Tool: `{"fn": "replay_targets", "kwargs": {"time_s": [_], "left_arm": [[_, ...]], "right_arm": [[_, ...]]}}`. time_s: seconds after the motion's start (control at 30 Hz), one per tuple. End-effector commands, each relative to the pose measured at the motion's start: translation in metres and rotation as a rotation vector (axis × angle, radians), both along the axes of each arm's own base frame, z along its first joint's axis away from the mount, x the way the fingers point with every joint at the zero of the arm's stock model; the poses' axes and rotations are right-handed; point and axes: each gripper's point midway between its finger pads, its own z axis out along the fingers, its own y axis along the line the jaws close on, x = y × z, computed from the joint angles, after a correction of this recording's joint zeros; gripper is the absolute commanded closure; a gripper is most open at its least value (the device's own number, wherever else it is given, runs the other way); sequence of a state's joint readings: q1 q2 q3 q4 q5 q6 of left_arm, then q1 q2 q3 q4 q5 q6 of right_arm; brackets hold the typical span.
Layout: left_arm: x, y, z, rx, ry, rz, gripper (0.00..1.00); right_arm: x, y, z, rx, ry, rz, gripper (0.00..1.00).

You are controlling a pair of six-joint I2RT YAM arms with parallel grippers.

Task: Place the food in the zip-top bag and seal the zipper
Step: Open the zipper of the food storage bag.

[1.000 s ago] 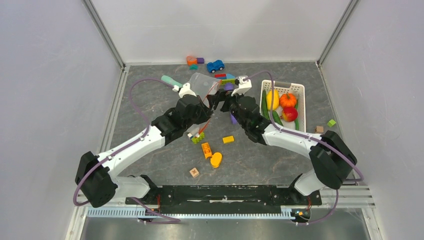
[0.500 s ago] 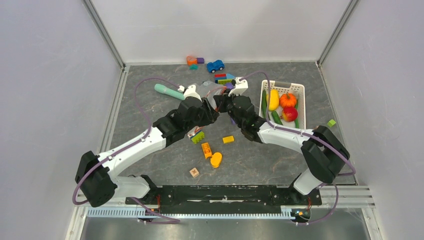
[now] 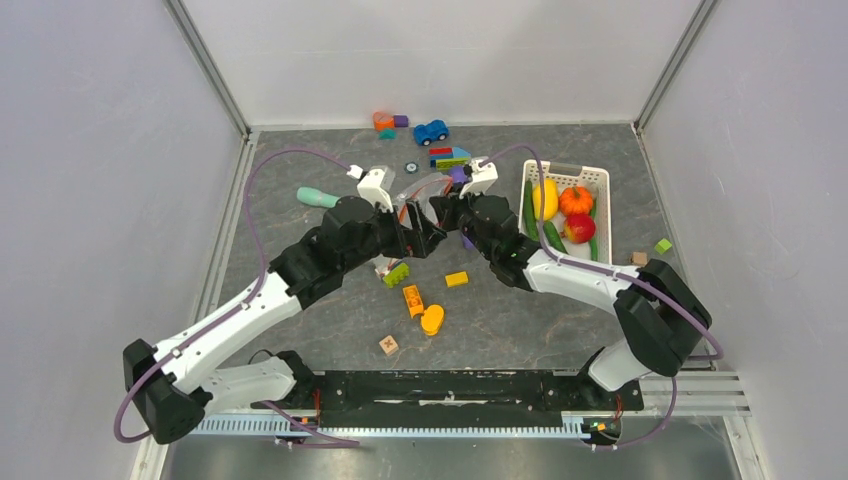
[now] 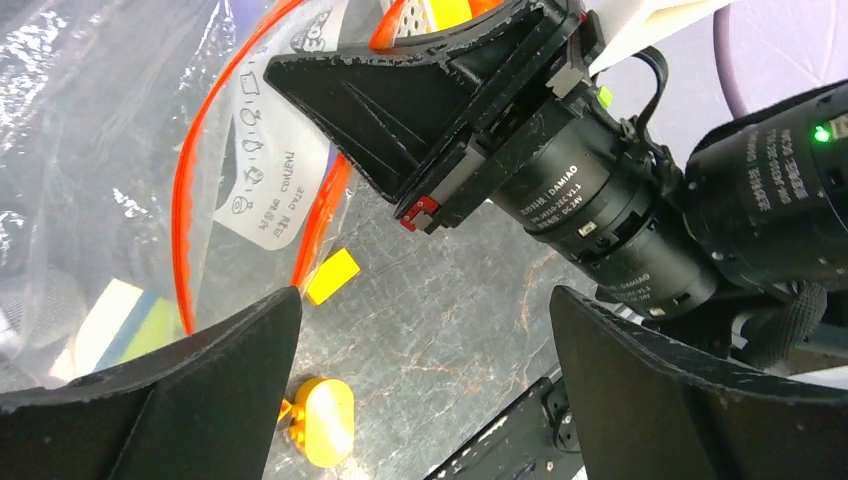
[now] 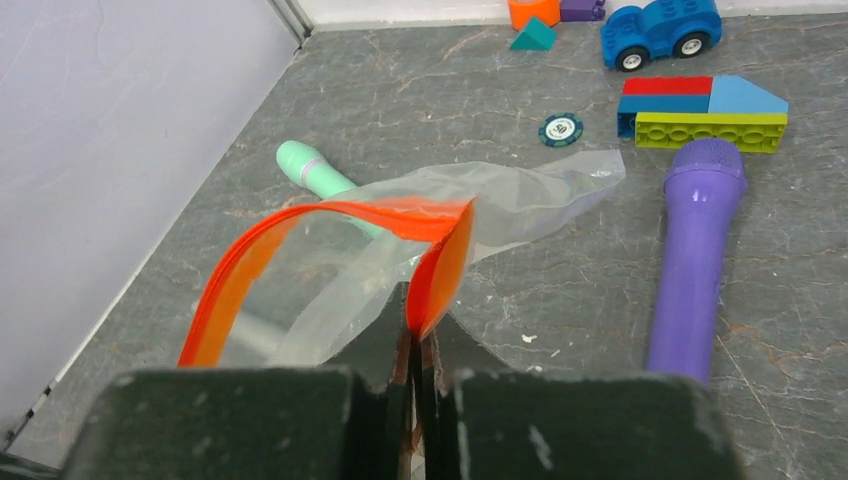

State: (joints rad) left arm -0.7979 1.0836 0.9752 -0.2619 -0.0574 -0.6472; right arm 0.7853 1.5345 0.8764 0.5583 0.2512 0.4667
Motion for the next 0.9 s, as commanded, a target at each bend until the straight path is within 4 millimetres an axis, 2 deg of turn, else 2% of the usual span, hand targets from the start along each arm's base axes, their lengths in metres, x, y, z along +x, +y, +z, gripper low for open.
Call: {"fn": "replay_targets", "kwargs": {"time_s": [0.0, 0.13, 0.2, 0.27, 0.57, 0.73, 0.87], "left_arm": [[-0.003, 0.017, 0.015, 0.095, -0.082, -0.014, 0.00], [0.015, 0.055, 0.001, 0.266, -0.100, 0.154, 0.00], [0.022, 0.067, -0.006, 0.344, -0.101, 0.211, 0.00], [0.029, 0.072, -0.013, 0.409, -0.103, 0.229, 0.00], [0.052, 0.078, -0.041, 0.558, -0.086, 0.304, 0.01], [0.060, 0.078, -0.052, 0.588, -0.088, 0.323, 0.10], [0.062, 0.065, -0.053, 0.520, -0.093, 0.300, 0.26]], "right_arm": [[-0.014, 0.002, 0.008, -0.032, -0.034, 0.073, 1.00], [-0.028, 0.010, 0.007, -0.052, -0.055, 0.175, 1.00], [-0.032, 0.015, 0.006, -0.066, -0.065, 0.218, 1.00], [-0.037, 0.019, 0.006, -0.071, -0.074, 0.257, 1.00], [-0.052, 0.025, 0.012, -0.081, -0.120, 0.354, 1.00], [-0.063, 0.022, 0.021, -0.091, -0.161, 0.395, 1.00], [-0.065, 0.019, 0.024, -0.116, -0.178, 0.403, 1.00]]}}
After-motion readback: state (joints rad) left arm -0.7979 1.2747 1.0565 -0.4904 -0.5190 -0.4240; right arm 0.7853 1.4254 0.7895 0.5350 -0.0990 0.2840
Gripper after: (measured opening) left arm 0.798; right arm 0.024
